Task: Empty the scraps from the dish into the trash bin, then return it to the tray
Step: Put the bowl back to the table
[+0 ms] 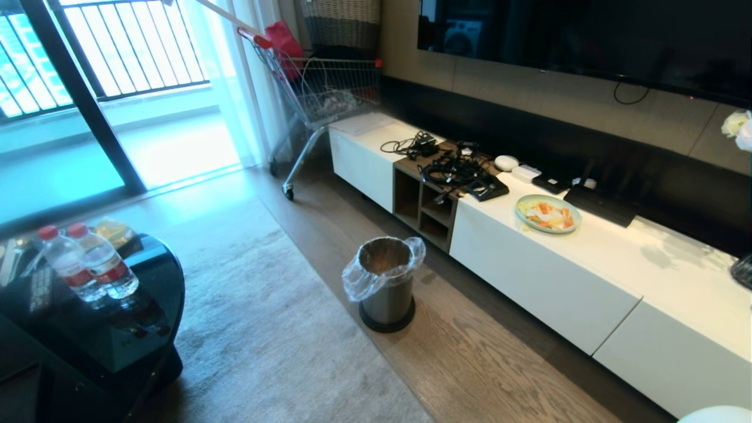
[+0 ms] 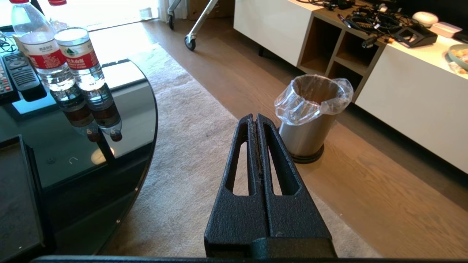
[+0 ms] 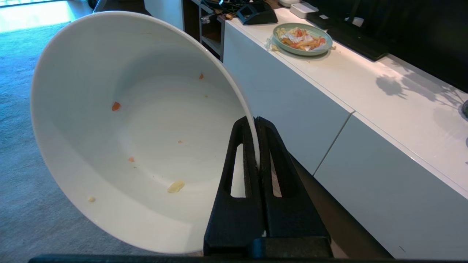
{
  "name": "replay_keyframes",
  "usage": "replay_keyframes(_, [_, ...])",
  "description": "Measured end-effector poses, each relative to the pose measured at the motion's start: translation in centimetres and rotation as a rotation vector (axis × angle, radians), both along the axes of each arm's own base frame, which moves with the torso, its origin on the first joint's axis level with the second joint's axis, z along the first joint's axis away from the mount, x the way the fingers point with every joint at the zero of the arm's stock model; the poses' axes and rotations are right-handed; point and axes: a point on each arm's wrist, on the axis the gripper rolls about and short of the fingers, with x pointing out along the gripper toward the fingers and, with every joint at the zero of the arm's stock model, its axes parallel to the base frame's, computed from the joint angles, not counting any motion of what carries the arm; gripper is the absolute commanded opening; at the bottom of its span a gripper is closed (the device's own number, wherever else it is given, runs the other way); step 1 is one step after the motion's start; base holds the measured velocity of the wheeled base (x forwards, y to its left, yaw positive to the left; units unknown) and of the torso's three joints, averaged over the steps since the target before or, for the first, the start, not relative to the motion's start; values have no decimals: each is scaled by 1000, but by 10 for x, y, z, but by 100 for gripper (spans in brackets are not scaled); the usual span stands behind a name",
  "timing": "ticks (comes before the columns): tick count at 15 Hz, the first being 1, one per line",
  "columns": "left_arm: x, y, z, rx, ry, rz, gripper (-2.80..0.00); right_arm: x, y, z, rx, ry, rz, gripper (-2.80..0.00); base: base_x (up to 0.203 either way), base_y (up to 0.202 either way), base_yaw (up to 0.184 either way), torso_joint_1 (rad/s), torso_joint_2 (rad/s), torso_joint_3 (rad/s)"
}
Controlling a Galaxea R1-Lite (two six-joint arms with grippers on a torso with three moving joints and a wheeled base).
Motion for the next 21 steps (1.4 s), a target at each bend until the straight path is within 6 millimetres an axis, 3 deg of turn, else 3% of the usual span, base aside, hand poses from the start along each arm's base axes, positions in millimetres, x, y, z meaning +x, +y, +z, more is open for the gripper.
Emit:
replay_keyframes(8, [0,0,0,0,1,-1,-280,0,0,0,2,-2,0,-280,-1,0,9,0,1,1])
replay_keyframes(21, [0,0,0,0,1,0,-280,0,0,0,19,0,-2,-280,-1,-9,164,2,1,3])
